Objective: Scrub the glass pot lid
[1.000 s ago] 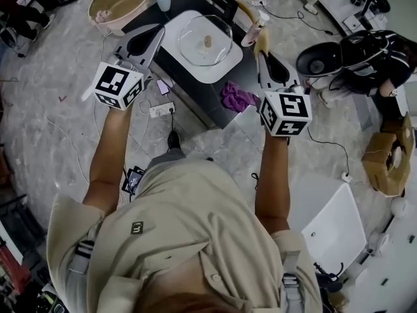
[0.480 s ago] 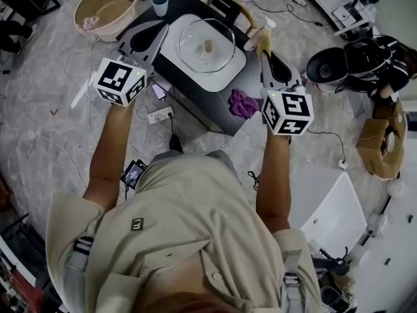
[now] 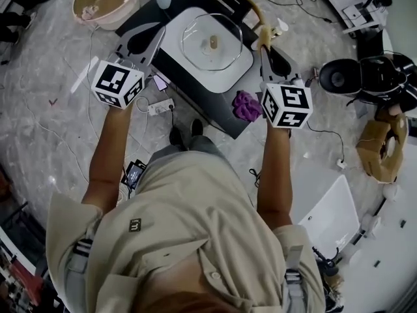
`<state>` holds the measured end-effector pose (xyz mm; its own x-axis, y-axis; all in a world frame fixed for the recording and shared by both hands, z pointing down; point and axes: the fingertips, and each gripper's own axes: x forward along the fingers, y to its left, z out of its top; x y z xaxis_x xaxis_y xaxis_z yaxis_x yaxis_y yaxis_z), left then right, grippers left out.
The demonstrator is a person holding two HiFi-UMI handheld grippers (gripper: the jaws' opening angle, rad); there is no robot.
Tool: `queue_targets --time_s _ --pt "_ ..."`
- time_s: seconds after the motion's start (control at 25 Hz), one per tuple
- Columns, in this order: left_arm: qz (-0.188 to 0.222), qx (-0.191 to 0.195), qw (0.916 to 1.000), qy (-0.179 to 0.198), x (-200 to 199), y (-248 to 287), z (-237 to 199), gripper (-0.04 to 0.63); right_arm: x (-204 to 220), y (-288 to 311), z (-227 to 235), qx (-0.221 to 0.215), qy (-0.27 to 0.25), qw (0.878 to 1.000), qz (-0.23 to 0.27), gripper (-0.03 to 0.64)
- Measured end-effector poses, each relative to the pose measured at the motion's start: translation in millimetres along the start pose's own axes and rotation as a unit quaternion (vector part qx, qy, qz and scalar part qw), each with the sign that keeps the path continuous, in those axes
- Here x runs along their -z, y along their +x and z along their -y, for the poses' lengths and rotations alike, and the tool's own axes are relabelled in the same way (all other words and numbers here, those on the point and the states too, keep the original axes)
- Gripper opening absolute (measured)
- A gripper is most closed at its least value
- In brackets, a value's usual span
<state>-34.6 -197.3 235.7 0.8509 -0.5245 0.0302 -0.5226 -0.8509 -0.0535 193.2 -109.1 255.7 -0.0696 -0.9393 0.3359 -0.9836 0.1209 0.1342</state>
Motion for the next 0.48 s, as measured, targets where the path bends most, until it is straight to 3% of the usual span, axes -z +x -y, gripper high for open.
queue_targets --time_s 0.48 --pt "-0.056 -0.034 0.9978 -0.010 40.1 32.8 -26.6 0.006 55.9 128.6 43.0 -0.033 0.006 0.998 -0.058 0.037"
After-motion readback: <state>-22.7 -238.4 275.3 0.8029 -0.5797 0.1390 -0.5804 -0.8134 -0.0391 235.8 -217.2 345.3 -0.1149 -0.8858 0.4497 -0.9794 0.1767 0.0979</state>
